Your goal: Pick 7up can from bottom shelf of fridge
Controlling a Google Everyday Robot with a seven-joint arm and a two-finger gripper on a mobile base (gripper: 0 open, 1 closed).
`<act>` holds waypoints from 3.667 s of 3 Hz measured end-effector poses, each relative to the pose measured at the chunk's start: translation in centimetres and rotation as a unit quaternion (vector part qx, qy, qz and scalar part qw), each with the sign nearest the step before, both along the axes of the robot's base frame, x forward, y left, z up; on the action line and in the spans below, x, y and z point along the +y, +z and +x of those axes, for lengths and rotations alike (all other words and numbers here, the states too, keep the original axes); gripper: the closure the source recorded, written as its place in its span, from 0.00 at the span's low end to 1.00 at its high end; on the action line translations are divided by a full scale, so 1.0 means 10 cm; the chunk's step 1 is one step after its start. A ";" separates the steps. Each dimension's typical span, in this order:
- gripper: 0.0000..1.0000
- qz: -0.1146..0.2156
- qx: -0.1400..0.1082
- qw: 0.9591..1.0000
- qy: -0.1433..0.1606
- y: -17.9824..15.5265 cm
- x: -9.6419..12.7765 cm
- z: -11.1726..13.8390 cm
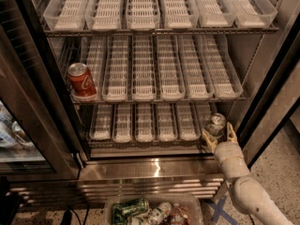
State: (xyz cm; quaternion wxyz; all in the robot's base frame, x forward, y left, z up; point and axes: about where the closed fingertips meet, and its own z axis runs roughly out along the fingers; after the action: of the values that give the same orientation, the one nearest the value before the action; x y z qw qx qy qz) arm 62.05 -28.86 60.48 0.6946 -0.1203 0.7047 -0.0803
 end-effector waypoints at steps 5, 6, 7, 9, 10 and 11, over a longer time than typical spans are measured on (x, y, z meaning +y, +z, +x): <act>0.28 0.055 -0.005 0.998 0.000 0.00 -0.01 0.26; 0.29 0.057 0.001 0.998 -0.001 -0.06 -0.02 0.28; 0.48 0.060 0.006 0.998 0.002 -0.09 -0.01 0.27; 0.94 0.060 0.006 0.998 0.002 -0.09 -0.01 0.27; 1.00 0.060 0.006 0.998 0.002 -0.09 -0.01 0.27; 1.00 0.064 0.006 0.998 0.009 -0.03 0.04 0.28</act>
Offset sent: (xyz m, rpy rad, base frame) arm 0.0224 -0.0016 0.0133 0.1175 -0.0408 0.0082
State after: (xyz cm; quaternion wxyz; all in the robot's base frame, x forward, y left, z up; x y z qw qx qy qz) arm 64.84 -28.45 60.16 0.6970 -0.0830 0.7117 -0.0280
